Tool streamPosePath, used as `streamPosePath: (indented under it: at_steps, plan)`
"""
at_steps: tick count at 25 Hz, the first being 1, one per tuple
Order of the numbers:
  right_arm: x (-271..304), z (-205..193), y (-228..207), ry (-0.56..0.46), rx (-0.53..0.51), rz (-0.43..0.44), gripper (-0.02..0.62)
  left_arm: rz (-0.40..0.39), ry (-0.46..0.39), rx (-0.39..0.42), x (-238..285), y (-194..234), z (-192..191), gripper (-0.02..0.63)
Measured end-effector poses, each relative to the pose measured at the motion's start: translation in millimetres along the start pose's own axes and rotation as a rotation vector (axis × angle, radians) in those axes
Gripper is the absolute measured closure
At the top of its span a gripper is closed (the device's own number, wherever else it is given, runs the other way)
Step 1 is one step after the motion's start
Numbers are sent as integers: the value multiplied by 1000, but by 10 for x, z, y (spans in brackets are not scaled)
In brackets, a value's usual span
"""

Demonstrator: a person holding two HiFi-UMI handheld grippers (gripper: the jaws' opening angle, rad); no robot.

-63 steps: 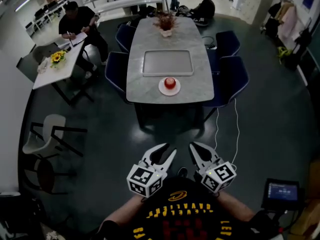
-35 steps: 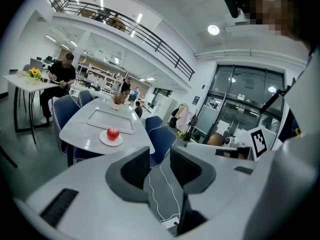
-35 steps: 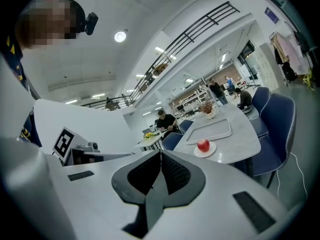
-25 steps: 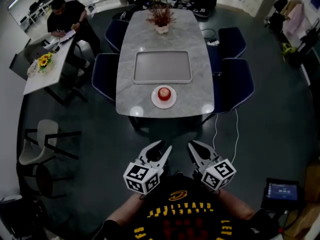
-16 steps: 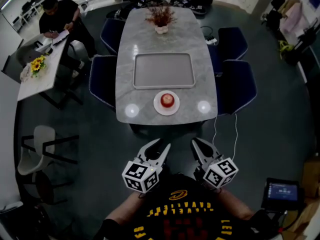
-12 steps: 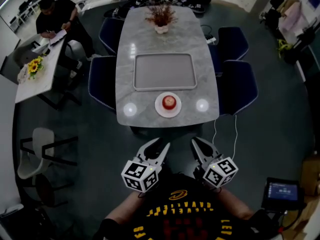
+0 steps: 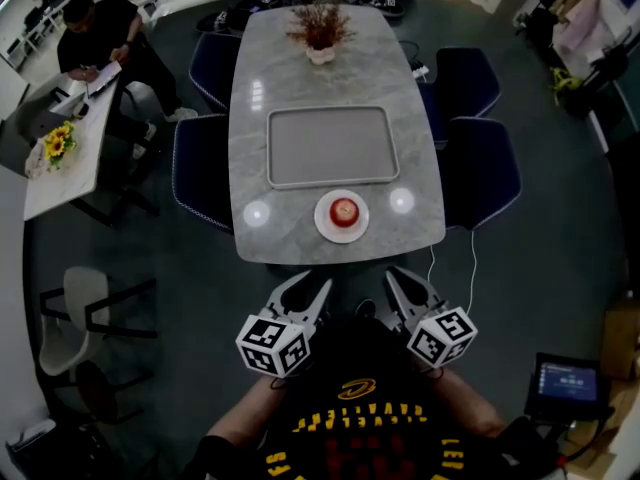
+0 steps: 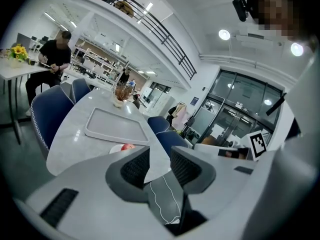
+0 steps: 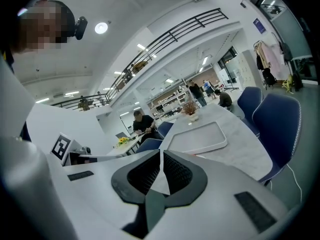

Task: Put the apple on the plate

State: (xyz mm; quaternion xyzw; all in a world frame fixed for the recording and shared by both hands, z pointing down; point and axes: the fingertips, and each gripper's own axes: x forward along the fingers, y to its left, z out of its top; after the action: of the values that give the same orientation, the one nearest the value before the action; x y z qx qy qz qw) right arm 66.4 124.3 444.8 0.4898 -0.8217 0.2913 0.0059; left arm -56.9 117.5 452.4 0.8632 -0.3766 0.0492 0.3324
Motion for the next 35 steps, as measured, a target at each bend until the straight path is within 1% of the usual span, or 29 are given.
streamPosePath:
  at_steps: [5,11,12,13,14,16,19,22,27,31,32,33,35]
  plan:
    - [174,10,-267,25,13,-16,588,31,20,-15,139,186,43,477]
    - [500,-7,-622,84,36,11,588,148,9,-34,333,526,90,479]
    - [555,5,-685,92,38,18,586,160,1,-55,376,583,101,490]
    - [609,18,-746,101,40,25,586,170,-9,-83,421,641,112,560]
    - [662,30,-807,110,41,32,586,178,-16,-110,471,698,119,604]
    - [760,37,-927,131,47,45,586,193,-7,-140,586,793,102,606]
    - [880,-3,-1101,171,58,57,586,225,43,-141,763,896,17,604]
    - [986,-83,-1267,212,66,64,586,269,75,-172,907,1029,-83,604]
    - [1164,-290,-1503,280,75,74,586,338,117,-192,1063,1220,-232,604]
    - [1280,-464,-1651,329,73,84,586,359,145,-207,1157,1269,-354,601]
    - [1312,-507,-1691,343,75,85,582,367,154,-209,1184,1284,-385,586]
    - [1342,-552,-1728,358,81,85,552,376,163,-210,1208,1306,-417,564]
    - [1393,-633,-1781,383,102,84,546,393,183,-214,1248,1362,-480,561]
